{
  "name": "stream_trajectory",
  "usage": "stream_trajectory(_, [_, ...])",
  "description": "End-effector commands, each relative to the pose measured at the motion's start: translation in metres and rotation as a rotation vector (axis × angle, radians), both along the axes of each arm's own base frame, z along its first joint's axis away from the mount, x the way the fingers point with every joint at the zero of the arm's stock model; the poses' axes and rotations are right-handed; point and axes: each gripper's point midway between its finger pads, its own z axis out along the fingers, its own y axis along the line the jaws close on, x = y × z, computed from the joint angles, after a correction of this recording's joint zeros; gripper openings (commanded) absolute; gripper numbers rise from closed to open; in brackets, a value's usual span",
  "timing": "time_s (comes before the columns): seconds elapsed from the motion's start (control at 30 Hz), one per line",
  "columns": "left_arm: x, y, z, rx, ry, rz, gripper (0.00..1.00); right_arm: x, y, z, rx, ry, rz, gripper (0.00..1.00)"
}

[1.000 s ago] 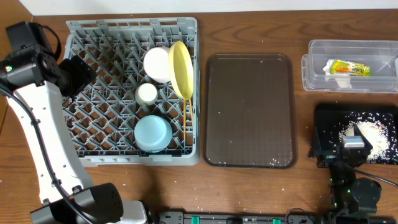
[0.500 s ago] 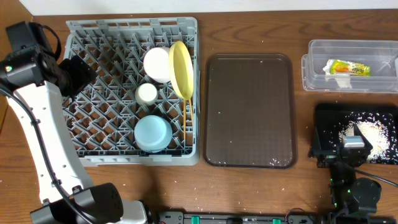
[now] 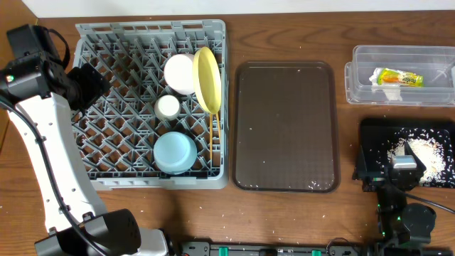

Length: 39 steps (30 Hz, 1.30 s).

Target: Sort waste into correct bins and load items into the dishwasher

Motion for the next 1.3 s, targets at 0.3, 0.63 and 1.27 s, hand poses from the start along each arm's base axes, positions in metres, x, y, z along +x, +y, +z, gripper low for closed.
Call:
stream_trajectory(0.3, [0.0, 0.003, 0.001, 0.006, -0.003, 0.015, 0.98, 0.0, -0.002, -0.001, 0.001, 0.0, -0.008, 0.99])
stream_trajectory(0.63, [-0.042, -0.02, -0.016, -0.019, 0.164, -0.122, 0.98, 0.0, -0.002, -0.001, 0.001, 0.0, -0.008, 0.99])
stream_trajectory(1.27, [-0.053, -0.111, -0.096, 0.115, -0.225, -0.546, 0.98, 0.0, -0.002, -0.001, 0.001, 0.0, -0.008, 0.99])
